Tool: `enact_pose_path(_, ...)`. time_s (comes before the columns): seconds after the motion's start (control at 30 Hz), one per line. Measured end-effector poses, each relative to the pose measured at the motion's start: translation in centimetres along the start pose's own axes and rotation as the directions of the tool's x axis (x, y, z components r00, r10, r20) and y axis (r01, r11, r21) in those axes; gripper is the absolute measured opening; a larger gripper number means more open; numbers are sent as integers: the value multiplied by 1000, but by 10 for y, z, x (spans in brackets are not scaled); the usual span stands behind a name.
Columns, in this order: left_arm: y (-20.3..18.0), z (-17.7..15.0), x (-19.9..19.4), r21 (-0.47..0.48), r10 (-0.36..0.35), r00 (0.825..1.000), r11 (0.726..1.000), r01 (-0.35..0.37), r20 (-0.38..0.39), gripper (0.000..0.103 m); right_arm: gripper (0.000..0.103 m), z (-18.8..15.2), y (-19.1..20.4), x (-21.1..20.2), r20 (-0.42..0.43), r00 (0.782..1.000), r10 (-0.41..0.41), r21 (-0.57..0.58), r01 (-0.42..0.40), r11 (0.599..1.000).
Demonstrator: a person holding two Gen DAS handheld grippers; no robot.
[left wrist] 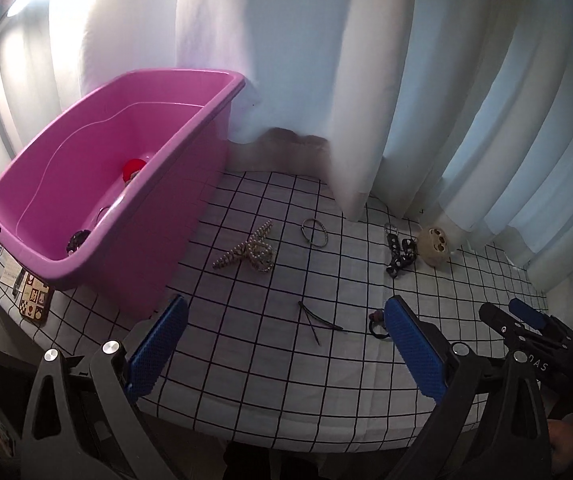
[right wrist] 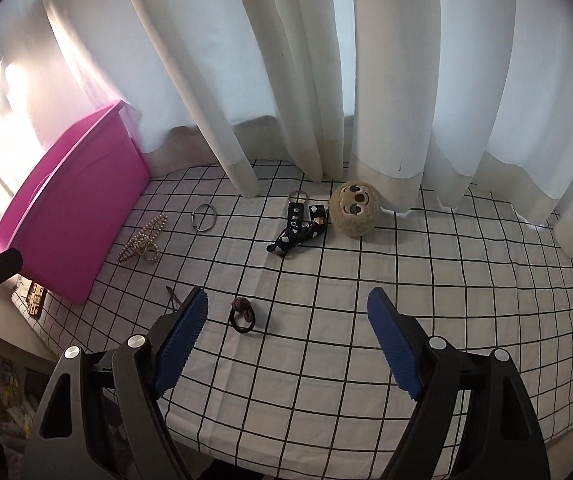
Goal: Organize jewelry
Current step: 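Withdraw both open tools from the tub back over the table, then move the left tool to the brown hair pin while the right tool approaches the black hair tie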
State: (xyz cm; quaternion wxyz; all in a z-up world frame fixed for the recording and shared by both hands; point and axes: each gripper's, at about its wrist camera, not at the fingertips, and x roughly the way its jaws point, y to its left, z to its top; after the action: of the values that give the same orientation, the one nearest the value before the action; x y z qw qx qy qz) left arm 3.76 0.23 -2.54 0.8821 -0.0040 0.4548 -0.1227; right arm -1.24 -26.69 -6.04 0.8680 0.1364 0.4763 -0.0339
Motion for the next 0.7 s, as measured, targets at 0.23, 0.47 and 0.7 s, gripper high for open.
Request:
enact_pose_path(0.23, -20, -43, 42, -32, 81, 995, 996, -83, -66, 97, 78, -17, -3, 26, 1, 999, 54, -66, -53, 996)
enact_pose_path(0.47, -16, -52, 87, -58, 125, 988, 990, -130, -88, 97, 78, -29, 7, 63, -35, 996, 79, -114, -82, 990)
enact_pose_path(0.7, -9, -48, 128, -59, 119, 988, 990, -125, -101, 97, 78, -31, 7, 95, -25, 996, 86, -96, -88, 991)
